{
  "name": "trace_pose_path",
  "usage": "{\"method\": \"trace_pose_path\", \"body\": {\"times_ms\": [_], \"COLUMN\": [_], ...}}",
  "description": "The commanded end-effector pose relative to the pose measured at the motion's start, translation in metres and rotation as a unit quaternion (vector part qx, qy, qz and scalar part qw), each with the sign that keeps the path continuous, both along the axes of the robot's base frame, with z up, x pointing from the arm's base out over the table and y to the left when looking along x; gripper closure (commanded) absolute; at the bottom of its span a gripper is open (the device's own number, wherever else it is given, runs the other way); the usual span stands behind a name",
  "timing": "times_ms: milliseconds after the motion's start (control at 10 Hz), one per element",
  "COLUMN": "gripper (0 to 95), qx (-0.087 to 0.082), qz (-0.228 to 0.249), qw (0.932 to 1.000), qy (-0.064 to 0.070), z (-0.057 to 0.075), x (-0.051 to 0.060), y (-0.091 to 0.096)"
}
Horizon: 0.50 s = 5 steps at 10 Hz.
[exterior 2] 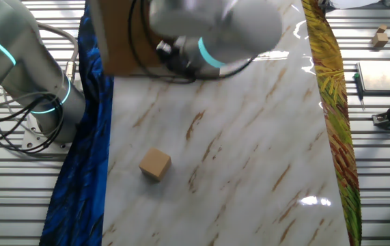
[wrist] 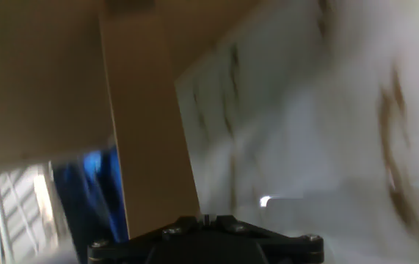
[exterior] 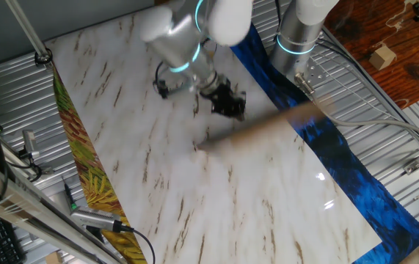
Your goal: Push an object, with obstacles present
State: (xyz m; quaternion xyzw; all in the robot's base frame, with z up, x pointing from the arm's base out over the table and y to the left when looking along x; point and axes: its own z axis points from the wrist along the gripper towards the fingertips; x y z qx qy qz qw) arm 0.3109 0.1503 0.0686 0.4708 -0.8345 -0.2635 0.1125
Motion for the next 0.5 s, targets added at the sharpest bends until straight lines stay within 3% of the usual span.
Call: {"method": "trace_pose_path", "body": {"times_ms": [100, 200, 500], "gripper": [95.0, 95.0, 95.0], "qx": [0.001, -0.011, -0.022], "qz": [-0.022, -0.030, -0.040], "qw": [0.9998, 0.9995, 0.9990], "qy": [0.001, 0.000, 0.000], "z": [0.0073, 0.0078, 0.0100], "x": [0.0126, 0.0123, 0.0122], "y": [-0.0167, -0.0161, -0.0157]}}
